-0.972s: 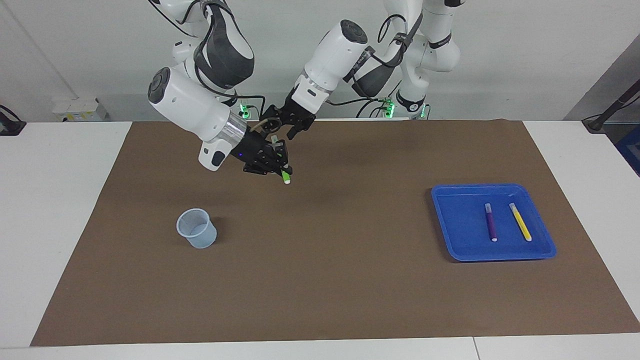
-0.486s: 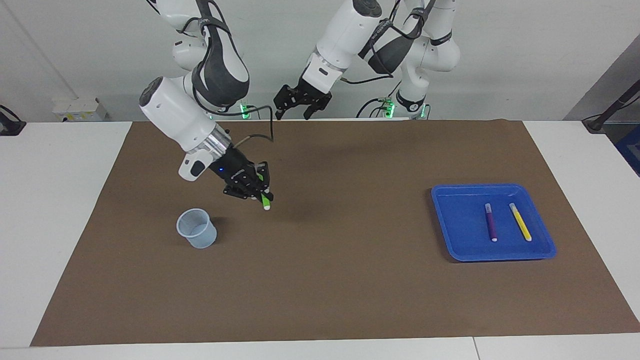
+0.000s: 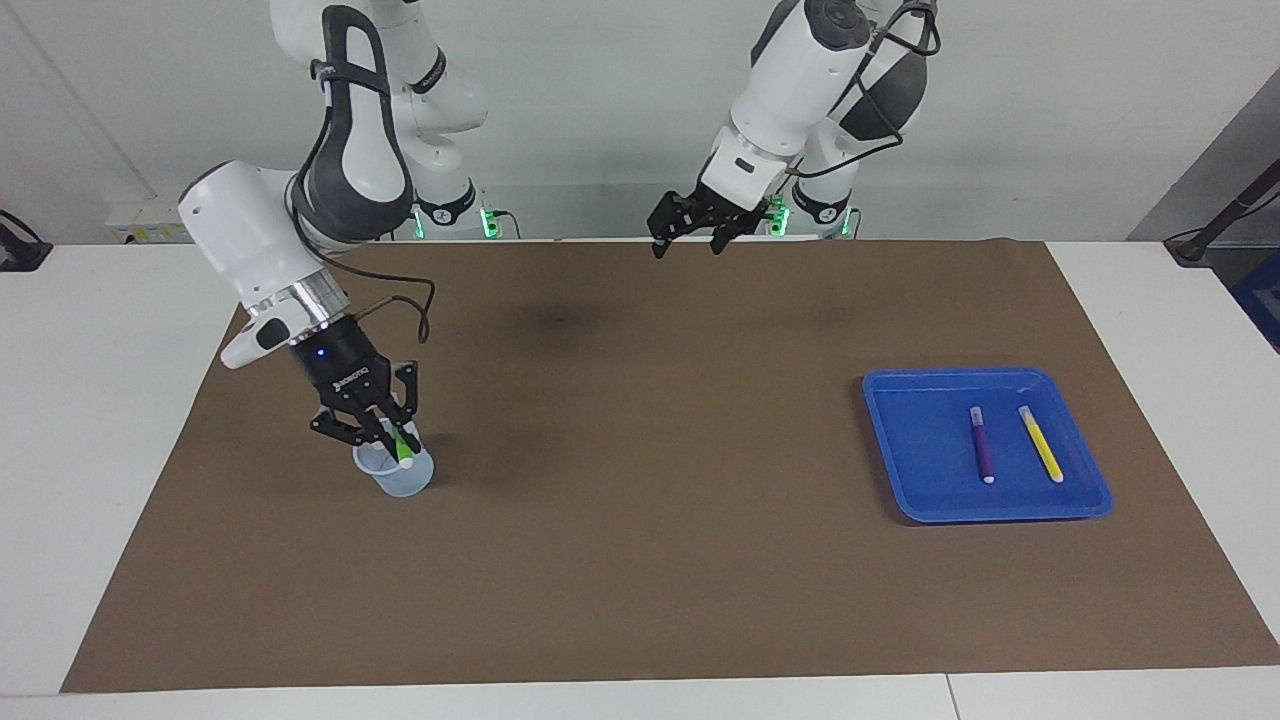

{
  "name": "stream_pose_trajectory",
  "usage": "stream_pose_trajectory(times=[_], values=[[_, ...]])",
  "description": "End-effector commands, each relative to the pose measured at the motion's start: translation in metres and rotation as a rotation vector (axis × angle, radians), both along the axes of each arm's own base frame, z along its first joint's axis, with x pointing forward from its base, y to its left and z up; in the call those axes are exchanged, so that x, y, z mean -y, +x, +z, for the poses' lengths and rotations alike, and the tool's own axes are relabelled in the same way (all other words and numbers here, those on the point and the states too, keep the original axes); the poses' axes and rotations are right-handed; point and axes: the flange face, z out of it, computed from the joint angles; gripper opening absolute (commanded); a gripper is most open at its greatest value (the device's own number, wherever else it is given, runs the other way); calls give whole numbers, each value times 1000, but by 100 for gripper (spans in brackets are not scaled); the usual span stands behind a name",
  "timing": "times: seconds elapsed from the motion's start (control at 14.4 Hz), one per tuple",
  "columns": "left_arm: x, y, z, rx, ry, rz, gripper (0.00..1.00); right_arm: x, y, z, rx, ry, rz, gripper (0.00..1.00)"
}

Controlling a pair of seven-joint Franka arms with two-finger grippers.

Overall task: Transfer and insert pens with both arms
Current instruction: 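Carry the green pen to the cup while the left gripper returns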

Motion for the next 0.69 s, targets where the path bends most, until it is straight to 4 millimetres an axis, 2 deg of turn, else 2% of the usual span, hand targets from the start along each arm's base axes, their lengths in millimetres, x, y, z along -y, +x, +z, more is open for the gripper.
stream_pose_trajectory(times=[0.0,0.14,0.42,0.56,0.62], values=[[-35,10,0,20,64,-30,100,10,-21,-18,134,24,75,0],[-63,23,-3,37,115,-60,100,15,-30,-33,209,53,124,0],[-121,44,-5,59,174,-125,100,43,-36,-51,284,28,236,0],[-142,52,-5,95,254,-179,100,55,-41,-63,328,56,279,0],[-160,58,-6,102,274,-203,100,55,-45,-69,347,74,281,0]])
